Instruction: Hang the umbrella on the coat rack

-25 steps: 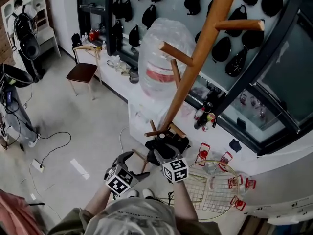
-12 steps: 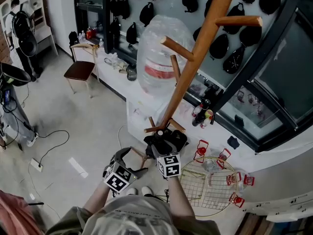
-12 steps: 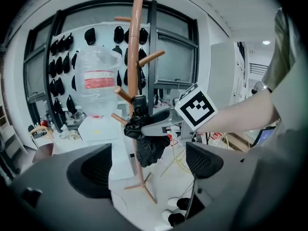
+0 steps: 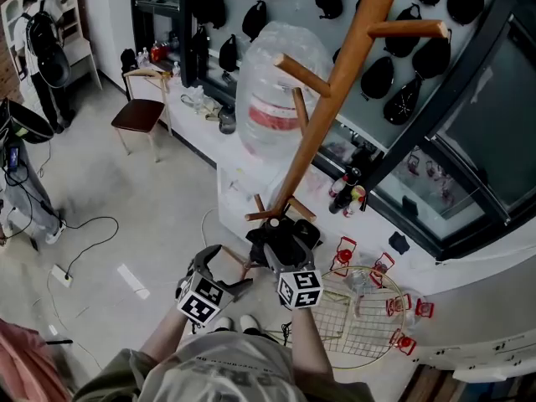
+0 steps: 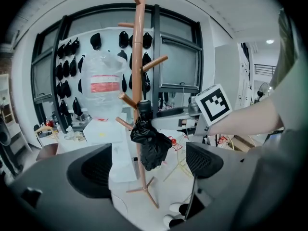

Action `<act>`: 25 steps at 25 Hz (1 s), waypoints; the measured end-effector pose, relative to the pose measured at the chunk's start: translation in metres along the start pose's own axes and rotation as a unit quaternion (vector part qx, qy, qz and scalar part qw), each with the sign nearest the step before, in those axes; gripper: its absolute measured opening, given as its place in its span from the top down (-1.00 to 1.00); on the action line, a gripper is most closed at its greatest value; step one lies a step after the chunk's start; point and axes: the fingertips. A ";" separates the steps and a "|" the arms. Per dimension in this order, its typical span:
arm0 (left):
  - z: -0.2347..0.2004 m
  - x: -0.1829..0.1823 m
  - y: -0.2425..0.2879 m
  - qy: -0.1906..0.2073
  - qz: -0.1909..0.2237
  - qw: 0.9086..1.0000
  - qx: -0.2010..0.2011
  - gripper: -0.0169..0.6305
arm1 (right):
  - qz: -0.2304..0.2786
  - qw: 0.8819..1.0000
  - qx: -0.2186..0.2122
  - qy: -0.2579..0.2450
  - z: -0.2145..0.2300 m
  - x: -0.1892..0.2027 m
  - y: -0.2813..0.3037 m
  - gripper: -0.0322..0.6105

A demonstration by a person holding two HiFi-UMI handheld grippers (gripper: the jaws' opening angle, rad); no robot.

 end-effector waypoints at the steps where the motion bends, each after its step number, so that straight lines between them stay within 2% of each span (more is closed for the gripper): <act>1: 0.001 -0.001 -0.001 0.001 0.002 1.000 0.000 -0.48 | 0.025 1.000 0.003 0.001 0.000 -0.013 -0.006 0.02; 4: -0.002 -0.011 -0.005 0.002 0.023 1.000 -0.016 -0.48 | 0.096 0.995 0.008 0.003 -0.005 -0.052 -0.030 0.02; 10: -0.018 -0.060 -0.026 -0.011 0.121 0.989 -0.087 -0.48 | 0.191 0.981 0.019 -0.001 -0.017 -0.112 -0.076 0.02; 14: -0.021 -0.085 -0.036 -0.014 0.160 0.981 -0.109 -0.48 | 0.218 0.975 0.028 -0.020 -0.022 -0.136 -0.094 0.02; 20: -0.021 -0.105 -0.045 -0.022 0.207 0.968 -0.142 -0.46 | 0.238 0.969 0.055 -0.030 -0.020 -0.150 -0.111 0.03; 22: -0.020 -0.107 -0.047 -0.016 0.210 0.965 -0.155 -0.33 | 0.240 0.968 0.061 -0.036 -0.019 -0.153 -0.115 0.08; 24: -0.021 -0.110 -0.051 -0.009 0.217 0.961 -0.171 0.13 | 0.241 0.968 0.059 -0.045 -0.021 -0.156 -0.120 0.30; 25: -0.021 -0.112 -0.053 -0.008 0.223 0.959 -0.176 0.25 | 0.241 0.967 0.058 -0.051 -0.022 -0.157 -0.121 0.32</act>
Point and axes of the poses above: the fingertips, and each gripper's own axes: y forward along the fingers, z to its right, x out of its underside, and after that the axes turned 8 degrees about z, right-handed
